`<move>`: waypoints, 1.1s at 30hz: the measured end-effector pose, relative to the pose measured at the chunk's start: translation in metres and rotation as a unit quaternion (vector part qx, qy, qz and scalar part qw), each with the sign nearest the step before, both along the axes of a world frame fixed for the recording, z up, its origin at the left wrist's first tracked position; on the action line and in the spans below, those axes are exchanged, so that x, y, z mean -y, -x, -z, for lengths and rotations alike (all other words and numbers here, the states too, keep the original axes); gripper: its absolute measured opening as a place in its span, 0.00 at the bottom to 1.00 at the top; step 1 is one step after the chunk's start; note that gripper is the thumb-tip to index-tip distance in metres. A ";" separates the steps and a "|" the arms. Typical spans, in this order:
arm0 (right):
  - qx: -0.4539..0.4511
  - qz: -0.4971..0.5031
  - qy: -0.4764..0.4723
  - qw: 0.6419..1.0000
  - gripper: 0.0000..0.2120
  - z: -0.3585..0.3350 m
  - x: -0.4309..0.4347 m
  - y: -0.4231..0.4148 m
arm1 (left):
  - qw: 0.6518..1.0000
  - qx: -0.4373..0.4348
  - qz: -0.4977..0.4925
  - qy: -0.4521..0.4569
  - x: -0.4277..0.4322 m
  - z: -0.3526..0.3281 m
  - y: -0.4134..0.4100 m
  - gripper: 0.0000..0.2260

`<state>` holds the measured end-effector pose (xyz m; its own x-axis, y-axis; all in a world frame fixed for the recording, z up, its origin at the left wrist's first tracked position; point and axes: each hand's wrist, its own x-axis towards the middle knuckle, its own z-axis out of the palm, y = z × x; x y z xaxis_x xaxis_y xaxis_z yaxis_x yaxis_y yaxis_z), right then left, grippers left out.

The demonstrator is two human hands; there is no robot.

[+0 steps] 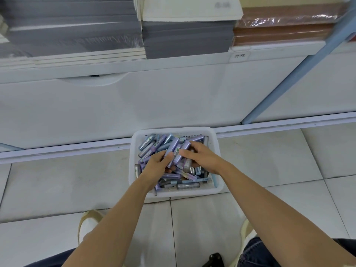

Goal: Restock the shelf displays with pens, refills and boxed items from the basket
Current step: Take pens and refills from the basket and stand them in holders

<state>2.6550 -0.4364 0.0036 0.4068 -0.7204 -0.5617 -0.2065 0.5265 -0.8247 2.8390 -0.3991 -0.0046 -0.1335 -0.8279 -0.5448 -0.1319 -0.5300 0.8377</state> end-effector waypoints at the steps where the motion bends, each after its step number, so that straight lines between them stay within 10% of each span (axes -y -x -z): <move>1: 0.003 0.019 0.000 1.000 0.16 0.000 -0.002 -0.003 | 1.000 0.000 0.010 -0.001 -0.001 -0.002 0.000 0.12; 6: 0.015 0.117 -0.001 0.993 0.17 0.002 -0.004 -0.009 | 0.997 -0.040 0.049 -0.034 0.001 -0.018 -0.002 0.11; 16: -0.028 0.012 0.080 0.996 0.08 -0.007 -0.009 -0.006 | 0.988 -0.059 0.086 -0.111 -0.001 -0.027 0.012 0.09; 25: 0.054 -0.036 0.016 0.998 0.16 -0.021 0.005 0.011 | 0.993 -0.075 0.082 -0.039 -0.009 -0.022 0.018 0.26; 33: 0.053 0.200 0.144 0.968 0.05 -0.042 0.021 0.008 | 0.993 -0.094 -0.069 0.019 0.007 -0.047 0.024 0.10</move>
